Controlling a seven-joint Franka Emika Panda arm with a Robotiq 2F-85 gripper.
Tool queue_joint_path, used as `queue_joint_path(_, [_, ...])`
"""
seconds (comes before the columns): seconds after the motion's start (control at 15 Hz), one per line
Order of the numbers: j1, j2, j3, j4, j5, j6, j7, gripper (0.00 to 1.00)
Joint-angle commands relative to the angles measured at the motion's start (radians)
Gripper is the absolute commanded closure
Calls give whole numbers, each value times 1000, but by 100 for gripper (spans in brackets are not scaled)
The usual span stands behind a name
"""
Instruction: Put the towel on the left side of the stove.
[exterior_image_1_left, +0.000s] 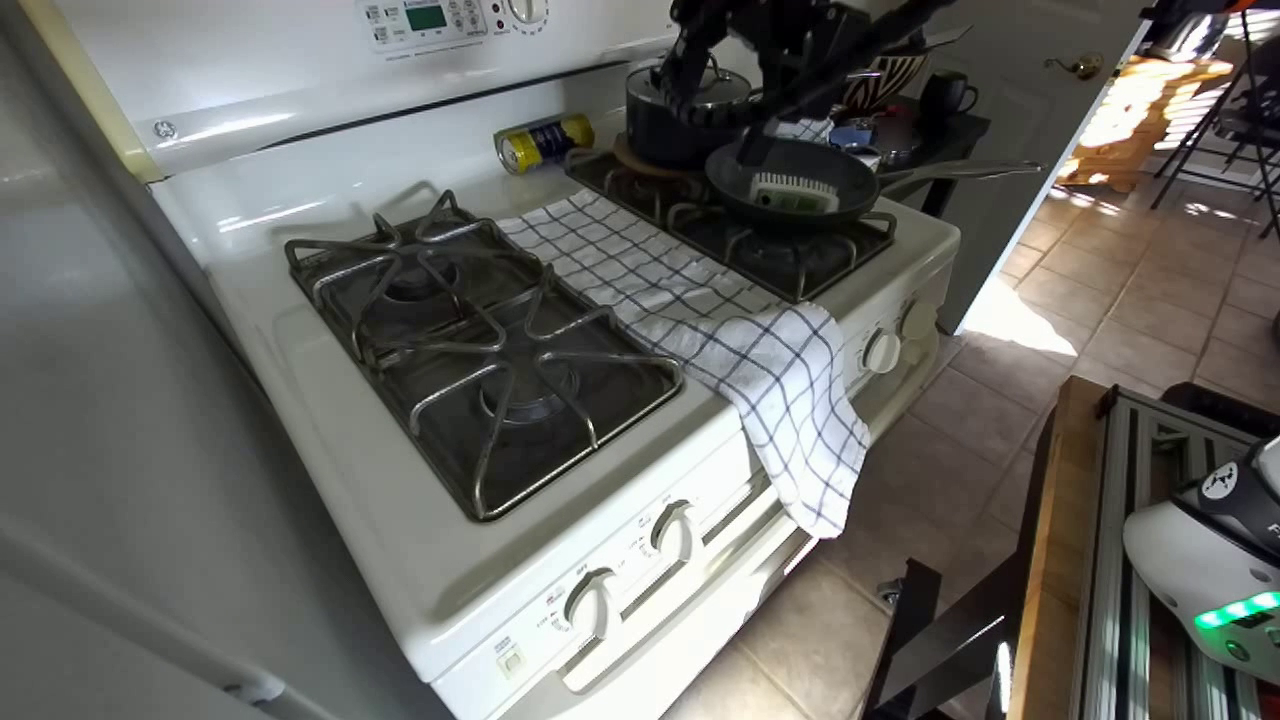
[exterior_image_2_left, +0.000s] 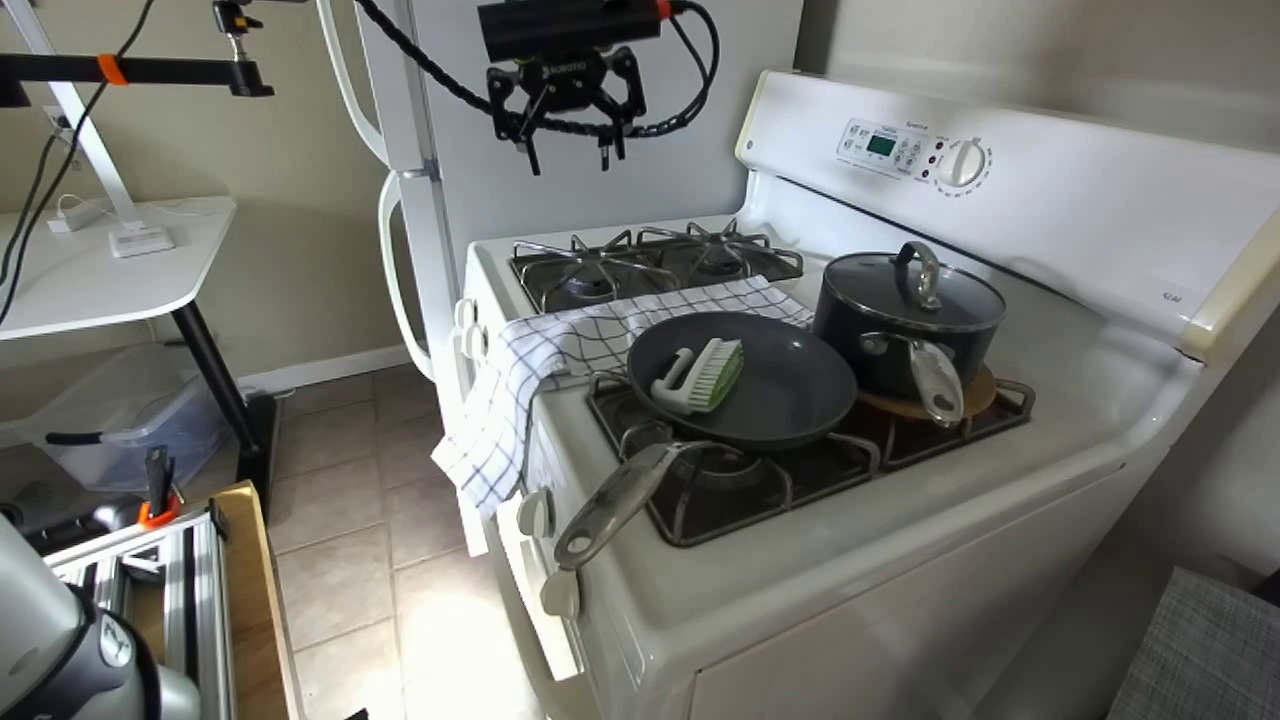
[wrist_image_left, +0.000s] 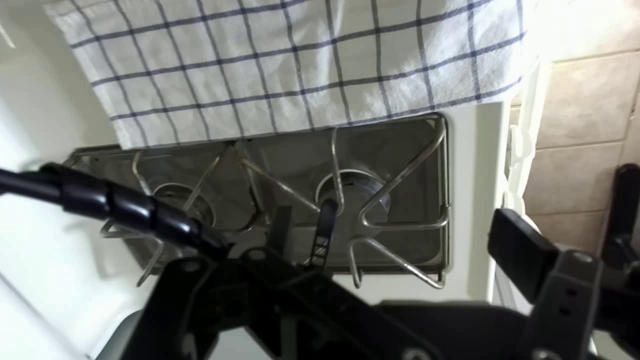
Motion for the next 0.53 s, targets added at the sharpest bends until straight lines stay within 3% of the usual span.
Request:
queue_joint_path(0.0, [-45, 27, 40, 4, 30, -4, -30, 0])
queue_joint_path(0.2, [-53, 61, 41, 19, 40, -4, -47, 0])
queue_joint_path(0.47, [-87, 135, 80, 25, -62, 1, -30, 0])
